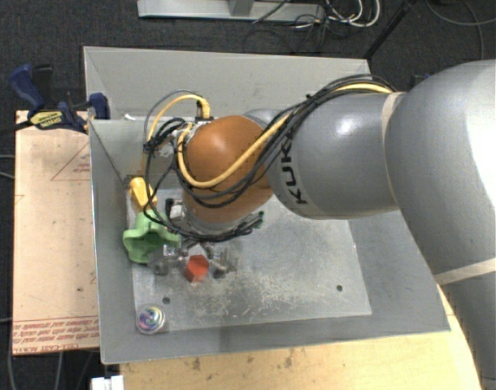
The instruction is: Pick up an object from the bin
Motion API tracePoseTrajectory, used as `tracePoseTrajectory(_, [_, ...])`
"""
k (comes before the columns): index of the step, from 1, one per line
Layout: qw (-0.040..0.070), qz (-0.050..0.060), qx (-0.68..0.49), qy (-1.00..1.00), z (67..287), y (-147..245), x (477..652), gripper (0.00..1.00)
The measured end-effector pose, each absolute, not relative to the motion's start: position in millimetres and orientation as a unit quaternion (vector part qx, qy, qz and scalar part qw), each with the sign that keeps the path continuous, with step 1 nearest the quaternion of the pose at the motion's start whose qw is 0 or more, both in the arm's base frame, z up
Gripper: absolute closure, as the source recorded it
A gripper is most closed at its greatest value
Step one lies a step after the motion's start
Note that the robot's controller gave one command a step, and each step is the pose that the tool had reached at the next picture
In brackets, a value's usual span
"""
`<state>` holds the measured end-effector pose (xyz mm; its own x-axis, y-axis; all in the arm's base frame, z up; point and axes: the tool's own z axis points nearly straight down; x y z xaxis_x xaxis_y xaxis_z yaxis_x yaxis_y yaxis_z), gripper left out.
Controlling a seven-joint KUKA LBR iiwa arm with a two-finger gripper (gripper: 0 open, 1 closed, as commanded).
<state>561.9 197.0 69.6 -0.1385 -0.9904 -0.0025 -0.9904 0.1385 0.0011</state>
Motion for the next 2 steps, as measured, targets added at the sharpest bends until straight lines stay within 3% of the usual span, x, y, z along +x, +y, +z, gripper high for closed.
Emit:
tracePoseTrajectory(1, [0.001, 0.001, -0.656, 0.755, 70.4, 196.3, 562.6, 1.0])
tracePoseTrajectory(2, [0.006, -0.002, -0.658, 0.753, 246.8, 187.1, 569.9, 1.0])
